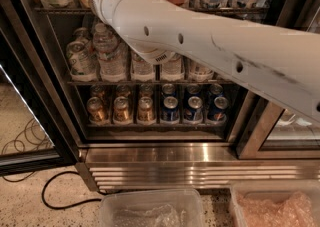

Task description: Pick coke can from top shelf of fridge

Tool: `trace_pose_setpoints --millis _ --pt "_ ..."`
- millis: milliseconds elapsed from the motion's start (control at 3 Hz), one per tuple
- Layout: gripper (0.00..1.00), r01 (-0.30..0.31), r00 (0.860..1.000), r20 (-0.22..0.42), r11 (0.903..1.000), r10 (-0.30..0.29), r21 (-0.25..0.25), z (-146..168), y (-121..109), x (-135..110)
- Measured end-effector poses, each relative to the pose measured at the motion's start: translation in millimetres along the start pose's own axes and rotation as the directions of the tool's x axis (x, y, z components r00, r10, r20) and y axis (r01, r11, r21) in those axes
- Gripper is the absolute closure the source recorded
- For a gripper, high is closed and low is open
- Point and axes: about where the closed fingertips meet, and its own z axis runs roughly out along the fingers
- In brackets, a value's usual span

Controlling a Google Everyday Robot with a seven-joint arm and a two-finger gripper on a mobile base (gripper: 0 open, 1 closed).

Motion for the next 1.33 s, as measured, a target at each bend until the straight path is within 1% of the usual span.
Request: trace_pose_setpoints --millis 333,667,1333 --pt "1.00 0.000 1.000 0.000 1.0000 0.000 0.000 0 0 0" --pt "1.00 0.005 1.000 0.007 1.0000 -0.005 -0.003 -1 0 -3" --pt "1.00 0.016 0.999 0.040 0.9998 -0.016 0.012 -1 -4 -15"
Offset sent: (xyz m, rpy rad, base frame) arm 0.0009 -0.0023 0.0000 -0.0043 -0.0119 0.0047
